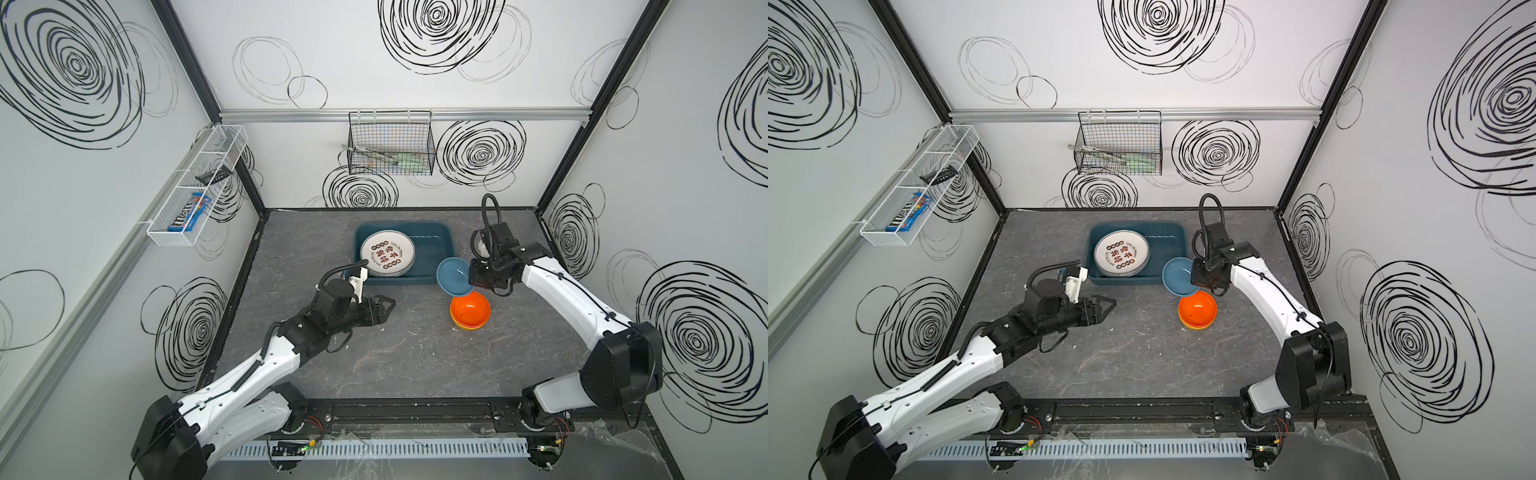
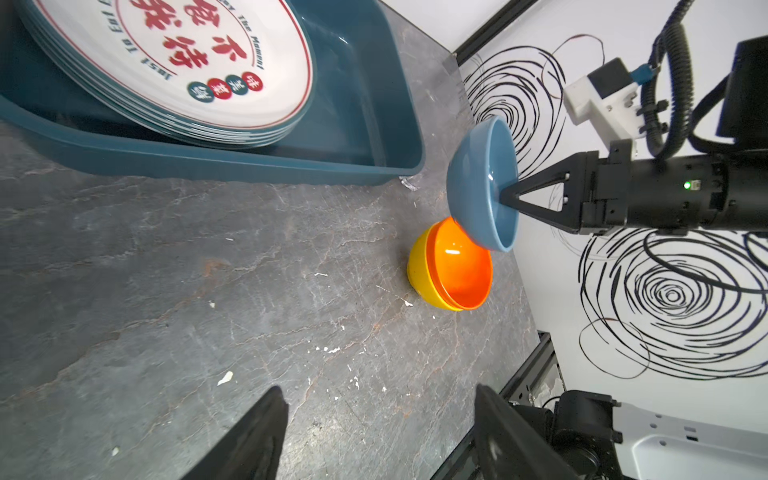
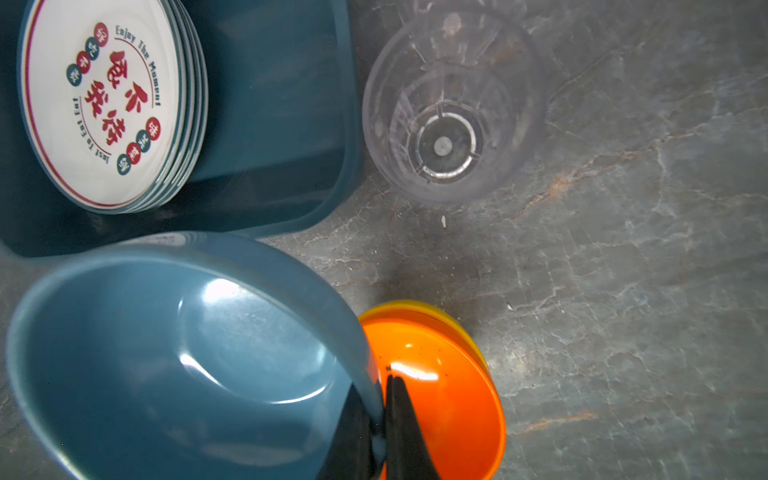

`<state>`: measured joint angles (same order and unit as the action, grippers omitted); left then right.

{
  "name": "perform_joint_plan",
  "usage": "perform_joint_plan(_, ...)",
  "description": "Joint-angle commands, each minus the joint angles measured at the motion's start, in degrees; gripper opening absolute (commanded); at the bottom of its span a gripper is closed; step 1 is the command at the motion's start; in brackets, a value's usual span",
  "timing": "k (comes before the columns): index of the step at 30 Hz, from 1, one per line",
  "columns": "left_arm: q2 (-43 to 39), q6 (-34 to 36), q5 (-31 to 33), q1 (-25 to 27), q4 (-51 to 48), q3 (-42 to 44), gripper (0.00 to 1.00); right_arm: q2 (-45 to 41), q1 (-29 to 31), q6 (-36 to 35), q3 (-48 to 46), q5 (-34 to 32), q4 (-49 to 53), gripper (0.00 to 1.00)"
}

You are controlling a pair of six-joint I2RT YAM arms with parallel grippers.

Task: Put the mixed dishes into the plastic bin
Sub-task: 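Lift the blue bowl off the orange bowl and carry it into the teal bin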

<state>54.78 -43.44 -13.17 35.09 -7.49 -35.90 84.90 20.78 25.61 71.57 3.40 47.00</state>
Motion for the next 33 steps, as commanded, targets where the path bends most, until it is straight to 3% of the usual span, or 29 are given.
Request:
perform_joint_plan(1, -1.8, -0.3, -1.4, -2.2, -0.1, 0.6, 0.75, 3.0, 0.2, 0.1, 4.6, 1.2, -2.0, 0.03)
perform_joint_plan(22, -2.7, -0.5, -3.0, -4.0, -0.6, 1.2, 0.75, 26.8, -3.0, 1.5, 26.6, 1.2, -2.2, 0.03)
perform_joint_plan(33, -3.2, -1.3, -3.1, -3.9, -0.2, 2.2, 0.75, 39.5, -3.6, 1.6, 41.8, -1.1, 2.8, 0.03)
